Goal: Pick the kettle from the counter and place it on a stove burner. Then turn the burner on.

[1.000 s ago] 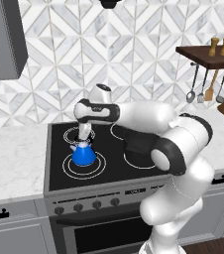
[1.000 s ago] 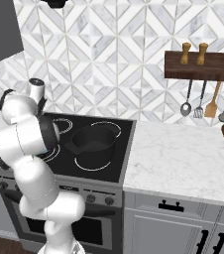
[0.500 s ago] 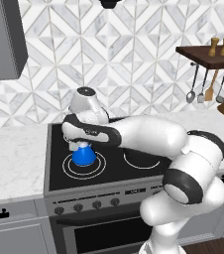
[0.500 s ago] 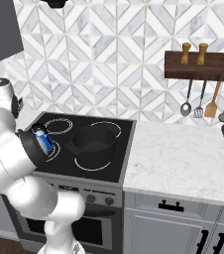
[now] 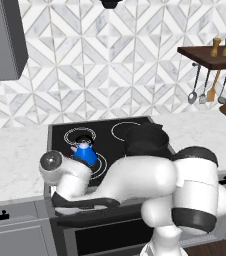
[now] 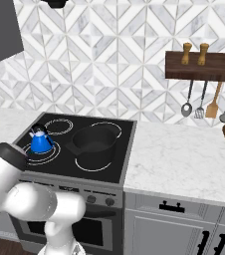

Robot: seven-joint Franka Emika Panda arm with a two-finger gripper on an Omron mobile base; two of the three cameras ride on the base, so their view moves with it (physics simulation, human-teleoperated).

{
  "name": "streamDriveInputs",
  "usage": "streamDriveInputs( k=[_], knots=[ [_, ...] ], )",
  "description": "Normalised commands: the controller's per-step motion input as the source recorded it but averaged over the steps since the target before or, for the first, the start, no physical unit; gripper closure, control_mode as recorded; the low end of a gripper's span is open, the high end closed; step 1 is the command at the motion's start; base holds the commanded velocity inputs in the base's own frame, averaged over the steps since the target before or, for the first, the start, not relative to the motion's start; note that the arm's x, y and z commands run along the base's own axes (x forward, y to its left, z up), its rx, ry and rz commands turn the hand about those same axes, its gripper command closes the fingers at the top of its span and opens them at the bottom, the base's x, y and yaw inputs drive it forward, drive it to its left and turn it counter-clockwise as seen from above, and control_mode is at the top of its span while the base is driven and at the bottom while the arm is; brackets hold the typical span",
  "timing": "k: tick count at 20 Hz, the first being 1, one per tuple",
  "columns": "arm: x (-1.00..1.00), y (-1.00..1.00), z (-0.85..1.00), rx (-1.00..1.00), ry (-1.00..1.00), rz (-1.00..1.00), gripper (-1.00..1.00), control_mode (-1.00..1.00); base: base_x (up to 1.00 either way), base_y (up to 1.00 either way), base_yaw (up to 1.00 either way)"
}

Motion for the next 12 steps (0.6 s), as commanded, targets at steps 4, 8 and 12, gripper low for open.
streamDriveInputs(
  k=[4,8,12],
  knots=[
    [-1.00,0.53,-0.98,0.12,-0.25,-0.53,-1.00,-1.00,0.00,0.00,0.00],
    [-0.98,0.46,-0.86,0.43,-0.32,-0.70,-1.00,-1.00,0.00,0.00,0.00],
    [-0.64,0.29,-0.65,0.55,-0.31,-0.76,-1.00,-1.00,0.00,0.00,0.00]
  ],
)
